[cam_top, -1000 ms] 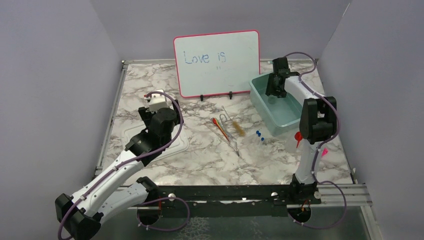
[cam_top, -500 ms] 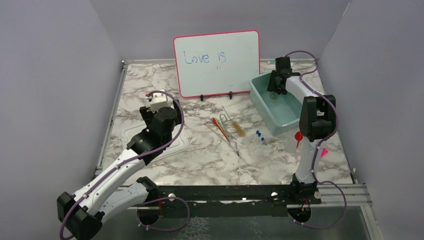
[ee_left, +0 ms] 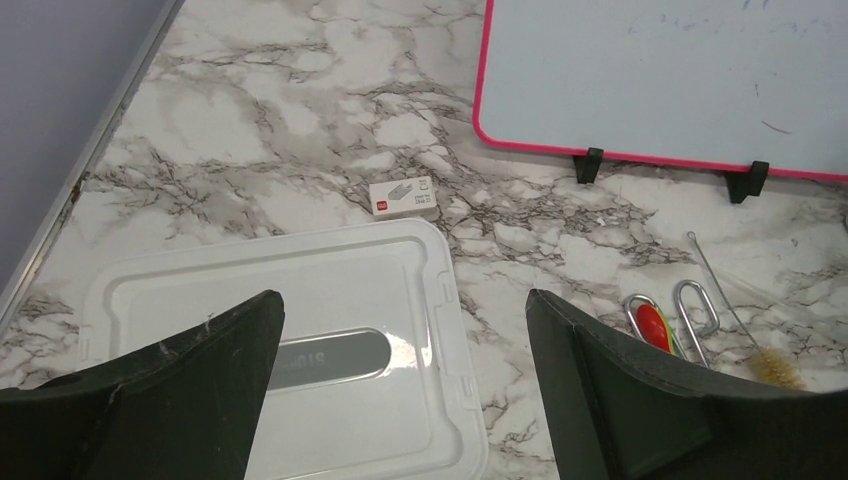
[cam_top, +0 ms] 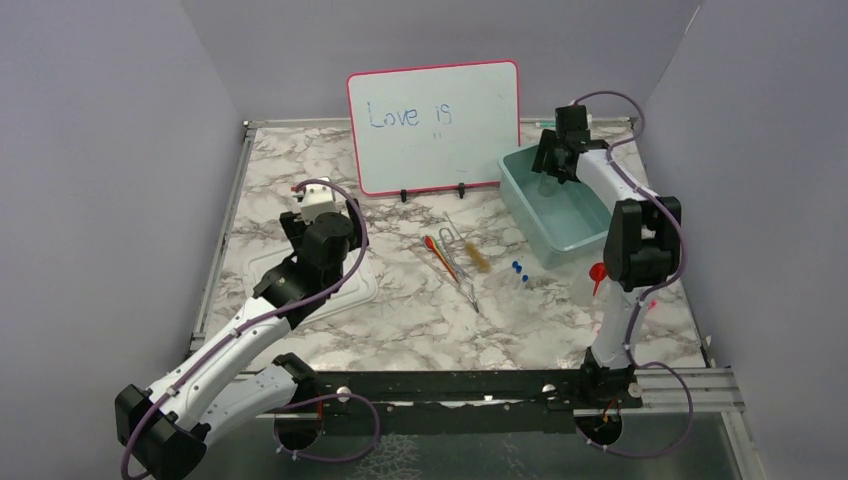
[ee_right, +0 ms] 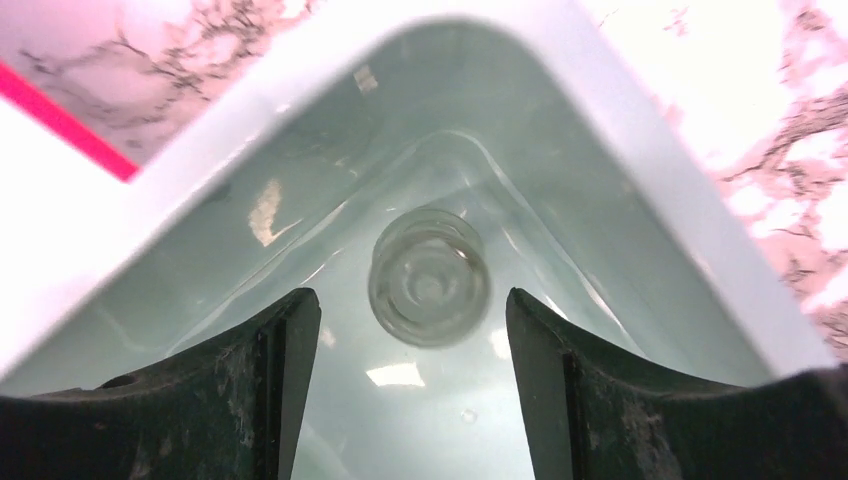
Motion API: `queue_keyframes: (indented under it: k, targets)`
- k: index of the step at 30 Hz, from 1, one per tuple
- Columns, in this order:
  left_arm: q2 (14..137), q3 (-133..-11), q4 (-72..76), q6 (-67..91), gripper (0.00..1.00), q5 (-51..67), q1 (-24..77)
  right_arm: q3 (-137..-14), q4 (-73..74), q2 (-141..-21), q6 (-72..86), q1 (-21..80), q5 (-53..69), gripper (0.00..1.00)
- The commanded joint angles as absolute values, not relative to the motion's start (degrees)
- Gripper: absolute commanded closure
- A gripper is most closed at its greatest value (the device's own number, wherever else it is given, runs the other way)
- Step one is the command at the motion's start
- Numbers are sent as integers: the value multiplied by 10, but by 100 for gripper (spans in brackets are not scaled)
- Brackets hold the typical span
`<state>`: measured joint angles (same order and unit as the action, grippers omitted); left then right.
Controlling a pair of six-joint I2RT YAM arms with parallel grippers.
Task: Organize the chemistry lab equipment
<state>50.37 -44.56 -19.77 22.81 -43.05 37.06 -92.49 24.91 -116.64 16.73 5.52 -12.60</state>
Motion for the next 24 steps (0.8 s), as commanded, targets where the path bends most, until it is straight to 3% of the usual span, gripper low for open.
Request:
queue_keyframes:
  k: [1,20,24]
  targets:
    - [493,-446,-184,220,6,-406,366,-922,268,-1086,171,52,-126,27]
    - [468,-458,-164,199,6,-225,366,-769,503,-704,245,52,-128,27]
    - [464,-460,-166,199,6,-210,366,-742,566,-649,318,53,-180,26]
